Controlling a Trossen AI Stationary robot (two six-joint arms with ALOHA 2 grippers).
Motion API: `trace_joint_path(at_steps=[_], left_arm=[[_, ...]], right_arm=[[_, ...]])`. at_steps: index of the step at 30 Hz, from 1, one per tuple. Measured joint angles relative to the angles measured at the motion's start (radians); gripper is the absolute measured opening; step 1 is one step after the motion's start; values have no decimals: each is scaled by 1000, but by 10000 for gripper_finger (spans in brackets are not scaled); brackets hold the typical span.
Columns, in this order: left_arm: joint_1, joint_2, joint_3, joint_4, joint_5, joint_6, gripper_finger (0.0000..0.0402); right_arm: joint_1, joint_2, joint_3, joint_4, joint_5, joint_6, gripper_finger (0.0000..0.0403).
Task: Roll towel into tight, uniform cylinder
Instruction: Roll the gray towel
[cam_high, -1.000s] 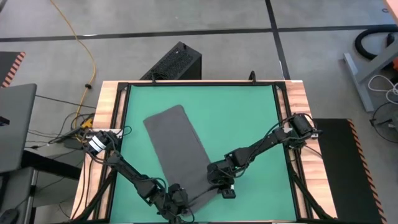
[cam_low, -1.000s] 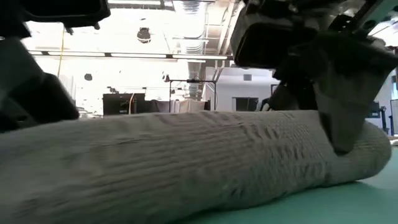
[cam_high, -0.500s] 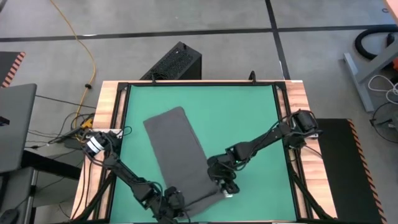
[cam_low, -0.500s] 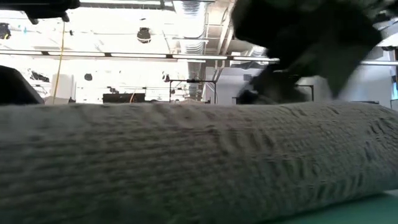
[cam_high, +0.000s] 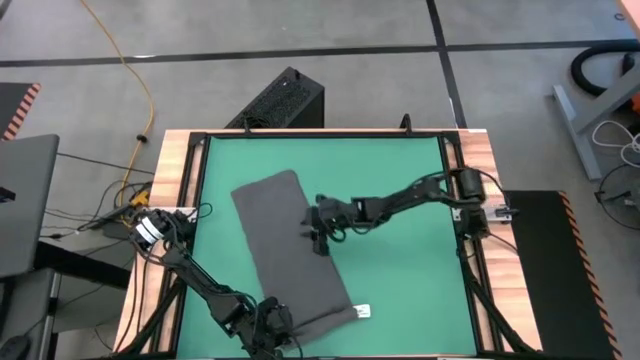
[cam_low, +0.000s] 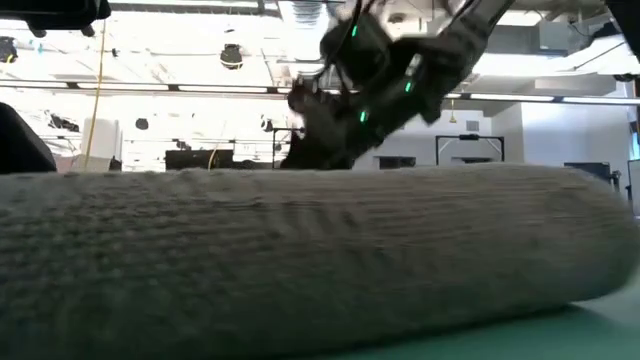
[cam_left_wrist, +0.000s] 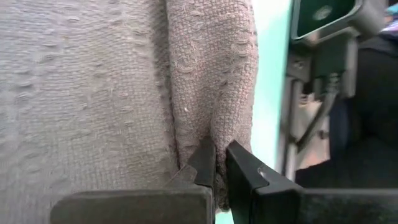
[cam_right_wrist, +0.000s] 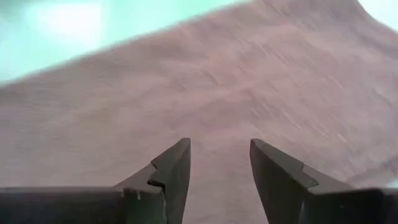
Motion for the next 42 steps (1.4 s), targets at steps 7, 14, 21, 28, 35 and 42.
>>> trace_joint_path(at_steps=[7, 14, 21, 28, 35, 42], left_arm=[[-1, -52, -1, -111, -33, -2, 0], [-21, -55, -49, -104, -57, -47, 0], [-18, -84, -101, -56, -96, -20, 0], [28, -135, -102, -95, -76, 114, 0], [39, -150, -102, -116, -31, 185, 0], [31, -151, -102, -55, -12, 208, 0]], right_arm=[[-49, 105, 5, -5, 28, -9, 170], [-65, 93, 7, -154, 186, 100, 148], [-49, 24, -2, -225, 246, 174, 133], [10, -163, -1, -263, 217, 49, 134], [188, -388, -140, -323, 157, 38, 134], [482, -474, -441, 129, 291, 138, 134]])
